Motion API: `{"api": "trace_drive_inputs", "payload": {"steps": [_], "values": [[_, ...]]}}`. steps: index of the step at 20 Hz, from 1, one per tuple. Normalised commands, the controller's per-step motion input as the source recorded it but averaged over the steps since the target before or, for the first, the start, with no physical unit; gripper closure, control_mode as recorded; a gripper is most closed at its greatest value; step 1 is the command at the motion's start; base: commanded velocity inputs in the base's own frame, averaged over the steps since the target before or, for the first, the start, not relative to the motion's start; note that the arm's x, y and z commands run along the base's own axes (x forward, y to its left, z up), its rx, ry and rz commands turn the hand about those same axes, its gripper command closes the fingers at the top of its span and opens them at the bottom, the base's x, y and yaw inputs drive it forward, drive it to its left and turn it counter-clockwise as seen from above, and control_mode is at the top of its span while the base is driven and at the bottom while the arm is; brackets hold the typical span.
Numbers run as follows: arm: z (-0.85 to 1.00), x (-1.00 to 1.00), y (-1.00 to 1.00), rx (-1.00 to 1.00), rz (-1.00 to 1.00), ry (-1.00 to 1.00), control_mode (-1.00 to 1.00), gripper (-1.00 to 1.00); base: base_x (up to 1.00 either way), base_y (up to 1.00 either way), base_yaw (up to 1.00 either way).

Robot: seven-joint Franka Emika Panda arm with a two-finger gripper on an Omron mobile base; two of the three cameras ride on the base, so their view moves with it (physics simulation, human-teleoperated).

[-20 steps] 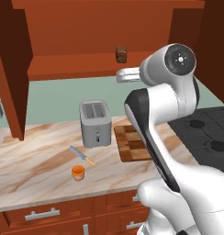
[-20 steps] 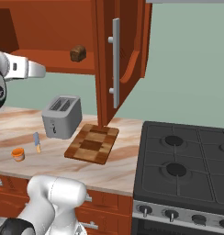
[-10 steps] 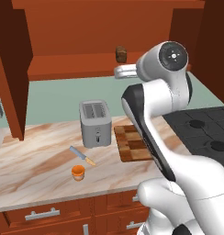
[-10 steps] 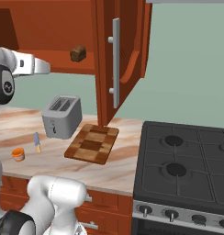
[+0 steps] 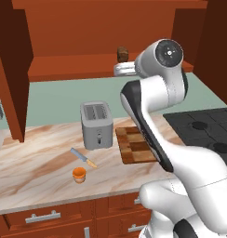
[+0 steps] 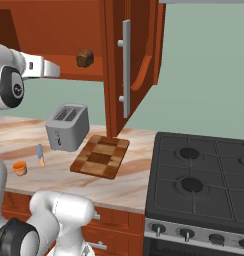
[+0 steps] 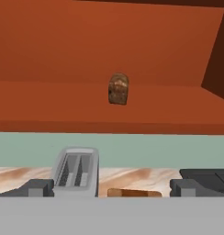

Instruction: Pick the bread, place it on the cutting board, pick the jam, place it on the counter, and close the cabinet.

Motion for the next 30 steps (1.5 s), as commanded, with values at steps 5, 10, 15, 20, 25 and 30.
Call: {"api": "trace_drive_inputs", "payload": {"steps": [5, 10, 15, 20, 25, 30], "values": [[-0.02, 0.26, 0.00, 0.00, 0.00, 0.00, -1.00, -1.00, 0.00, 0.00, 0.00], [-0.08, 0.20, 0.00, 0.00, 0.00, 0.00, -1.00, -1.00, 0.00, 0.00, 0.00], [-0.11, 0.09, -0.06, 0.00, 0.00, 0.00, -1.00, -1.00, 0.00, 0.00, 0.00], [-0.01, 0.23, -0.06, 0.00, 0.00, 0.00, -1.00, -1.00, 0.00, 0.00, 0.00], [0.00, 0.20, 0.00, 0.00, 0.00, 0.00, -1.00, -1.00, 0.00, 0.00, 0.00], [0.00, 0.25, 0.00, 0.00, 0.00, -0.01, -1.00, -1.00, 0.00, 0.00, 0.00]]}}
